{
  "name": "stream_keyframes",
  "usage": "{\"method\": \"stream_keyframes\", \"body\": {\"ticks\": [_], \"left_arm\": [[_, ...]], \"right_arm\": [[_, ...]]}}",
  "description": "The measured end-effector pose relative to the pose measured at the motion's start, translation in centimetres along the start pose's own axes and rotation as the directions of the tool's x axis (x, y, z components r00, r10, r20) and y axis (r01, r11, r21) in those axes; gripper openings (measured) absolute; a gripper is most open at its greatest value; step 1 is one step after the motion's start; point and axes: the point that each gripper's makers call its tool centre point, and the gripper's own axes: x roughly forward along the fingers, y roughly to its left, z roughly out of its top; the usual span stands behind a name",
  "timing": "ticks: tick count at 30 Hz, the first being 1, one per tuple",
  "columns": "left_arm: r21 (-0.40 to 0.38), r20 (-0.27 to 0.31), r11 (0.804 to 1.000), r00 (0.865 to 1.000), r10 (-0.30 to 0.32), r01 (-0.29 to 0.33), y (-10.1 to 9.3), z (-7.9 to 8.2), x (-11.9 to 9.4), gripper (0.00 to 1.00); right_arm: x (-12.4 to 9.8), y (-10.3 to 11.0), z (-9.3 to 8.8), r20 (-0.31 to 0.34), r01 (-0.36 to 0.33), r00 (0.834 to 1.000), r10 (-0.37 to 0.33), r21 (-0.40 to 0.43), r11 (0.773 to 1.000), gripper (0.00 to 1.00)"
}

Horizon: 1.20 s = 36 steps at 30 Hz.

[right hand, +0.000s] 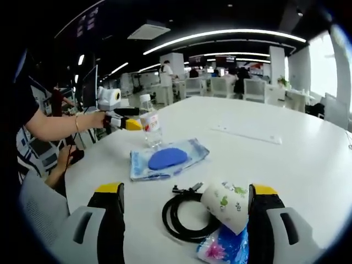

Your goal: Arrange the tabletop items into an orderly group along one side of the table until the central work area is clear of visible clutter.

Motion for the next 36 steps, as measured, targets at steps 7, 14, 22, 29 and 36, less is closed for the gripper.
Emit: {"method": "stream_keyframes", "body": {"ticks": [7, 14, 22, 29, 36], "left_arm": [[-0.007, -0.007, 0.998, 0.998, 0.061, -0.061, -1.5, 0.3, -1.3, 1.0], [-0.052, 0.005, 0.988, 0.989, 0.146, -0.146, -3.0, 0.4, -2.8, 1.0], [-0.122, 0.01, 0.969, 0.976, 0.216, -0.213, -4.4, -0.3, -4.5, 0.97], [-0.155, -0.066, 0.957, 0.969, 0.239, -0.246, -6.0, -2.4, -5.4, 0.92], [-0.223, -0.07, 0.936, 0.962, 0.264, -0.273, -7.3, -3.5, -5.9, 0.91]], "right_arm": [[0.6, 0.4, -0.2, -0.056, -0.071, 0.996, 0.069, -0.039, 0.997, 0.92], [1.6, 0.4, 0.3, -0.076, -0.124, 0.99, 0.119, -0.064, 0.99, 0.91], [2.9, 0.7, 2.1, -0.057, -0.169, 0.985, 0.165, -0.074, 0.983, 0.9], [3.7, 0.7, 3.7, -0.021, -0.177, 0.984, 0.176, -0.091, 0.98, 0.89], [5.2, 0.9, 4.2, -0.011, -0.203, 0.979, 0.203, -0.085, 0.976, 0.82]]}}
